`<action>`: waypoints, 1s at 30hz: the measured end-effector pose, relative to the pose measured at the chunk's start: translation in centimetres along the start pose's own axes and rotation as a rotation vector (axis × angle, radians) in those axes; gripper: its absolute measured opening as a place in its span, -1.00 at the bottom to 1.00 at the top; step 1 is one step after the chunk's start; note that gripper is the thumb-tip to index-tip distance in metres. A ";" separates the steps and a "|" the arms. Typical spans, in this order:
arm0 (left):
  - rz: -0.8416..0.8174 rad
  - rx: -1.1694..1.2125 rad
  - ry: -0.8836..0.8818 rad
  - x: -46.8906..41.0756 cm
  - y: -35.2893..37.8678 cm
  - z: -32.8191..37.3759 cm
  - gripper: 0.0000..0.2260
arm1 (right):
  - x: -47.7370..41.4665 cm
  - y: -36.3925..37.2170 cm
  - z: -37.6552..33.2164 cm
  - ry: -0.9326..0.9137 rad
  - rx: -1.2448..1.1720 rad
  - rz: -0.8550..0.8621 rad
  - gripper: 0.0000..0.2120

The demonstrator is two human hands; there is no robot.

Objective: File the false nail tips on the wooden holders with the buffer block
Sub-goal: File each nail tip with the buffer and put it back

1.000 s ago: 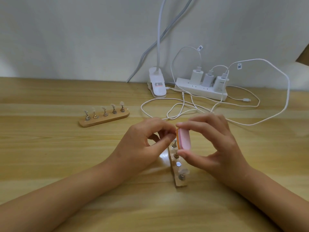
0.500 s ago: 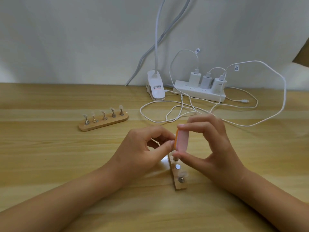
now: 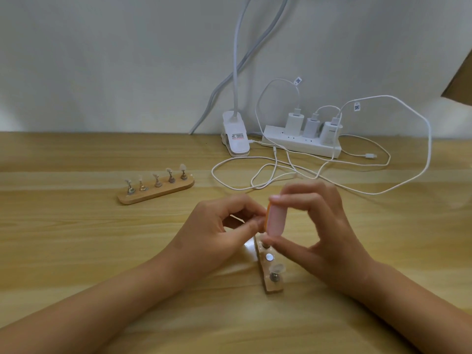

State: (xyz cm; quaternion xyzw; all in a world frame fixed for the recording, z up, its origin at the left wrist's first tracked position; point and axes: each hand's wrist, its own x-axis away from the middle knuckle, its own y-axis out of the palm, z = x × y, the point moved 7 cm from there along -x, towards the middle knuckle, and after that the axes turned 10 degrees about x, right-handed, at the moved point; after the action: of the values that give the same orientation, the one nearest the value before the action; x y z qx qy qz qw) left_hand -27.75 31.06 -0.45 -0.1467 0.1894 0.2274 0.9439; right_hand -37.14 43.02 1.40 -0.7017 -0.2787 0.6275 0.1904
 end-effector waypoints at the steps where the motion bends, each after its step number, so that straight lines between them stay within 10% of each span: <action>1: 0.010 0.000 -0.005 0.0 -0.1 -0.1 -0.88 | -0.1 -0.1 0.4 0.039 -0.018 0.007 -0.57; 5: 0.035 0.001 -0.008 -0.2 -0.4 -0.3 -0.84 | -0.3 -1.0 2.2 0.264 -0.172 0.073 -0.57; 30: 0.018 -0.138 0.137 0.0 -0.1 0.3 -0.86 | -0.1 0.4 0.7 0.169 -0.151 -0.117 -0.55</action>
State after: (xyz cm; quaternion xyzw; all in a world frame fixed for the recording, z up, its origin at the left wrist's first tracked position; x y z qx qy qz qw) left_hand -27.63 31.04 -0.16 -0.2250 0.2385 0.2380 0.9143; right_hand -37.80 42.58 1.13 -0.7470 -0.3484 0.5311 0.1961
